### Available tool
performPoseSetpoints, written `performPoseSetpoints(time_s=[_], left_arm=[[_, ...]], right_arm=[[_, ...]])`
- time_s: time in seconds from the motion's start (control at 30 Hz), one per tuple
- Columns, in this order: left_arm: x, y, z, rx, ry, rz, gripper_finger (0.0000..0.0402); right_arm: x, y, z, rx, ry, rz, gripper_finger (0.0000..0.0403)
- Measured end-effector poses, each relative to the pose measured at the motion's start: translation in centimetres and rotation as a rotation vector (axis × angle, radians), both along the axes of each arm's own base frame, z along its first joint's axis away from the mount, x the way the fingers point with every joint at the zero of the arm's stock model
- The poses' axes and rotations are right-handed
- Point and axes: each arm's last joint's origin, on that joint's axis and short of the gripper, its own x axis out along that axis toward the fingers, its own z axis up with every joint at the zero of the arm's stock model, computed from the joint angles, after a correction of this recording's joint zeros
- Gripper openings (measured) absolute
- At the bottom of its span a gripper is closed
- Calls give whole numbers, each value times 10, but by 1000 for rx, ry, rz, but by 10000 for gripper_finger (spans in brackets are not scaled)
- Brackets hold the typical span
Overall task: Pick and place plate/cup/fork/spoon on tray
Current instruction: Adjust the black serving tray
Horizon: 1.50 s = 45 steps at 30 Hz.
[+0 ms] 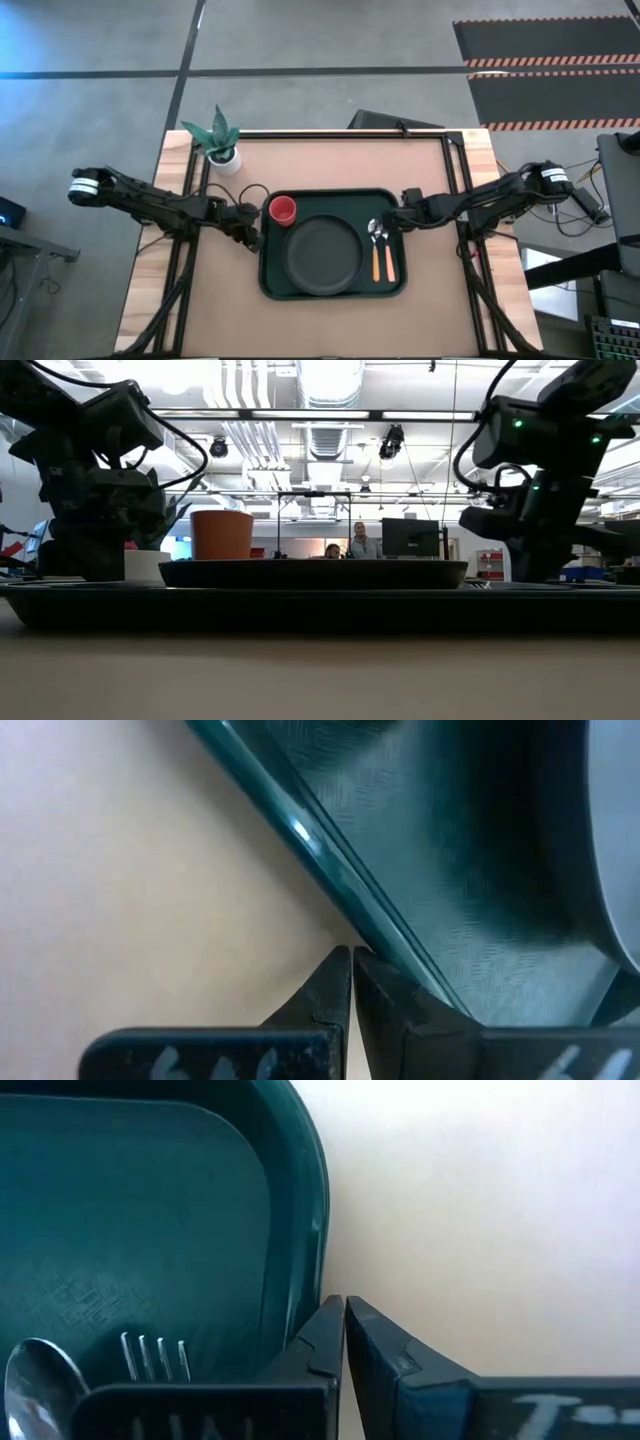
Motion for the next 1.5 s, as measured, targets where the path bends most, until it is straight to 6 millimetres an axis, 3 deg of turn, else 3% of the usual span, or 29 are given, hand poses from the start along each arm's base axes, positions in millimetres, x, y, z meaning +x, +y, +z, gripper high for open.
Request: performPoseSetpoints(time_s=[0.2,1.5], left_arm=[[0,0,0,4,-4,-1,0],[1,5,2,105,-4,64,0]], right_arm=[[2,-7,0,-6,-4,5,8],[0,1,1,37,-5,4,8]])
